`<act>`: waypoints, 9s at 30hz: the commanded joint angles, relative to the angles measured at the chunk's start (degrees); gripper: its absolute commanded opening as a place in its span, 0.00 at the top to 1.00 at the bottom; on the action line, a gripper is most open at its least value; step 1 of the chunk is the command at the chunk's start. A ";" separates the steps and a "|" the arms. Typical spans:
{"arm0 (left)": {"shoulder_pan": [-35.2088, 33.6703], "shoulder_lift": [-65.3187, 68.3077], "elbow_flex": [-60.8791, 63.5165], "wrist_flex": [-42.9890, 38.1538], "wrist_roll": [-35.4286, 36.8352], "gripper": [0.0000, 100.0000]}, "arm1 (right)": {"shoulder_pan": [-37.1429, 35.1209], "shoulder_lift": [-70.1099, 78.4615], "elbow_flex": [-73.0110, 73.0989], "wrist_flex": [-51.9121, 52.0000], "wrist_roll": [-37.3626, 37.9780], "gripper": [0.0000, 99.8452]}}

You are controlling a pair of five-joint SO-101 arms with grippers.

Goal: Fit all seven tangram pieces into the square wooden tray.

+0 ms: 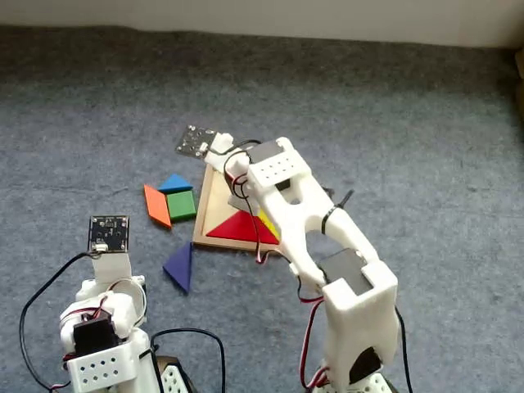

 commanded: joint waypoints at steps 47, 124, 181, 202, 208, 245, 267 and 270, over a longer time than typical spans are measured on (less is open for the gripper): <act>-0.48 -2.59 1.10 0.26 0.35 0.99 | 7.34 0.31 -3.12 -8.57 -20.75 0.99; -0.48 -2.59 1.10 0.26 0.35 0.99 | -14.99 44.88 -80.66 32.48 -60.57 0.80; -0.48 -2.59 1.10 0.26 0.35 0.99 | -16.13 45.85 -88.04 41.63 -51.08 0.89; -0.48 -2.59 1.10 0.26 0.35 0.99 | -9.36 30.46 -79.08 41.80 -44.92 0.94; -0.48 -2.59 1.10 0.26 0.35 0.99 | -8.75 20.35 -57.71 41.36 -44.48 0.94; -0.48 -2.59 1.10 0.26 0.35 0.99 | -0.40 26.86 -55.08 37.58 -30.51 0.81; -0.48 -2.59 1.10 0.26 0.35 0.99 | -0.22 34.07 -55.16 33.63 -24.00 0.99; -0.48 -2.59 1.10 0.26 0.35 0.99 | 0.66 34.33 -58.59 35.12 -24.09 0.99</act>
